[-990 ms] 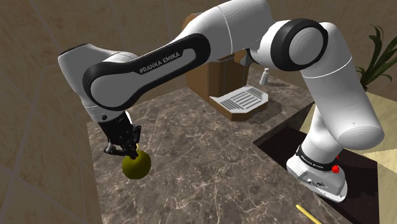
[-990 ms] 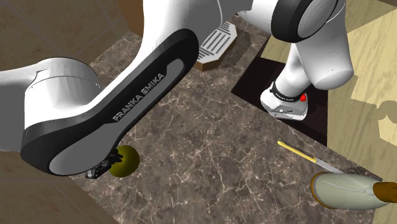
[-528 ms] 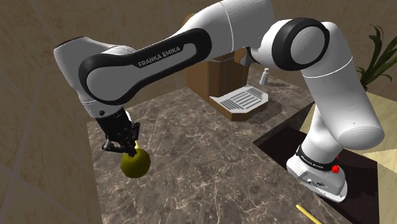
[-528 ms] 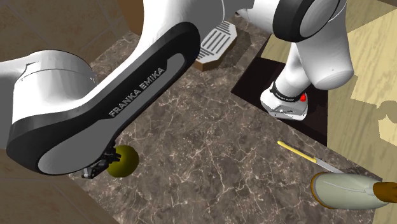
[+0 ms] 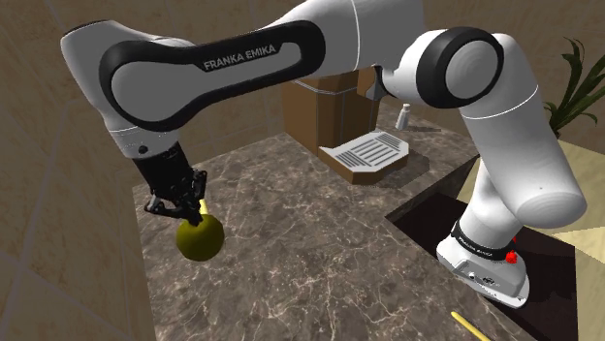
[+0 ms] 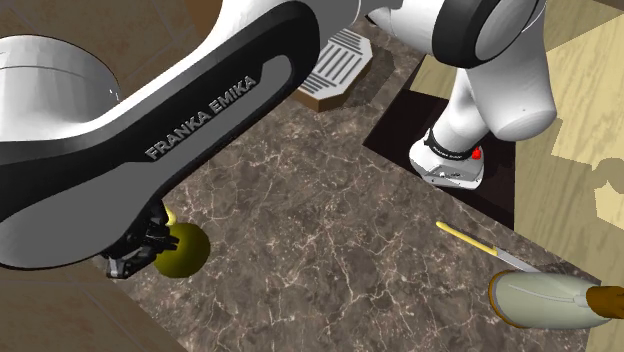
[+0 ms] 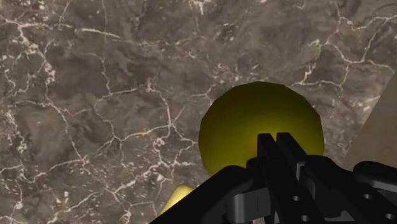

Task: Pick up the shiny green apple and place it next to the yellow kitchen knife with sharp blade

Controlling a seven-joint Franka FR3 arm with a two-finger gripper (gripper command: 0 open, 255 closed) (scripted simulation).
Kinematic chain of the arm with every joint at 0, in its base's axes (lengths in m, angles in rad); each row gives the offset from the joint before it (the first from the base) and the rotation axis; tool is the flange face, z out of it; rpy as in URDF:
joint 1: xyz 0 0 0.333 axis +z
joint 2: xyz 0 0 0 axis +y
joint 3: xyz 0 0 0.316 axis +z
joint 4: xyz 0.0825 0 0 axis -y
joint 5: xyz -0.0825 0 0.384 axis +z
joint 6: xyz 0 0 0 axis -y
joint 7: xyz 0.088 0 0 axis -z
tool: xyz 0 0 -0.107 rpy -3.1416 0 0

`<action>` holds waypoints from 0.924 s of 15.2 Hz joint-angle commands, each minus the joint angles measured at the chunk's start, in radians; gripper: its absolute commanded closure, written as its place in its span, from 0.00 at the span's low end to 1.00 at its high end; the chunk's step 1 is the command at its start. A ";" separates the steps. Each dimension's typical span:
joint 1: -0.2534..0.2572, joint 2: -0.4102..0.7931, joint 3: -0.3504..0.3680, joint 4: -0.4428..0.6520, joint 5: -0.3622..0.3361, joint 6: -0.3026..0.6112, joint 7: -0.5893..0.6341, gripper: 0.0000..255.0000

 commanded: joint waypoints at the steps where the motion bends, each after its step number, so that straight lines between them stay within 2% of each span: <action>1: 0.005 0.001 0.001 0.028 0.000 -0.026 0.002 1.00; 9: 0.037 0.032 -0.001 0.192 -0.009 -0.156 0.007 1.00; 11: -0.004 -0.089 0.020 0.001 0.027 -0.085 0.022 1.00; 14: -0.044 -0.235 0.045 -0.207 0.080 -0.015 0.034 1.00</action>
